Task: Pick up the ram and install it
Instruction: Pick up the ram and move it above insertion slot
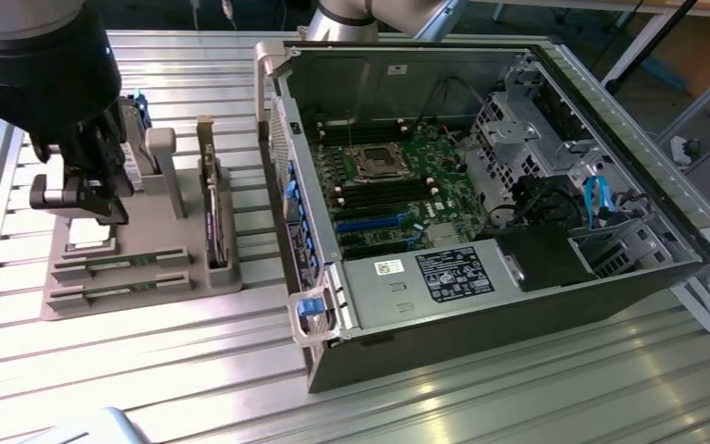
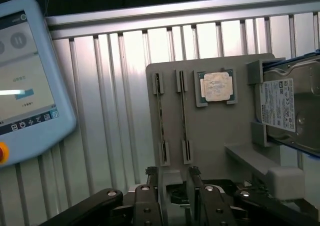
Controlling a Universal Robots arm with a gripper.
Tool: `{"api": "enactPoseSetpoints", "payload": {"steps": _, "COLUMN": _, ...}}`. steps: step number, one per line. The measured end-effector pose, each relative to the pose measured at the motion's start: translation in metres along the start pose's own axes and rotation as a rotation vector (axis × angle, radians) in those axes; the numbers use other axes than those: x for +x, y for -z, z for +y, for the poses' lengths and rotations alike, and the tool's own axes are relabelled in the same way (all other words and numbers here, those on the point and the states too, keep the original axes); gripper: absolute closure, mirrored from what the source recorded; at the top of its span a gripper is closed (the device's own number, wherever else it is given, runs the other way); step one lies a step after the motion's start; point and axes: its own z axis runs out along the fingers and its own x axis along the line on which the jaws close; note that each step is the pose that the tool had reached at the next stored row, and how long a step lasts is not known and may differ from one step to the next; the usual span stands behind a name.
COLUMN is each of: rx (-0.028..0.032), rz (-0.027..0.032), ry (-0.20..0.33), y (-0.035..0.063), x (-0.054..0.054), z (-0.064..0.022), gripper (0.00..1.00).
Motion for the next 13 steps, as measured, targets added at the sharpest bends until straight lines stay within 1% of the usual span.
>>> {"api": "enactPoseSetpoints", "payload": {"steps": 6, "rx": 0.0000, "rz": -0.0001, "ry": 0.000, "y": -0.0140, "x": 0.000, "z": 0.0014, "gripper": 0.64}}
{"api": "enactPoseSetpoints", "payload": {"steps": 11, "rx": -0.0002, "rz": 0.0000, "ry": 0.000, "y": -0.0302, "x": 0.000, "z": 0.0031, "gripper": 0.64}}
{"api": "enactPoseSetpoints", "payload": {"steps": 13, "rx": -0.0002, "rz": -0.0001, "ry": 0.000, "y": -0.0341, "x": 0.000, "z": 0.0035, "gripper": 0.64}}
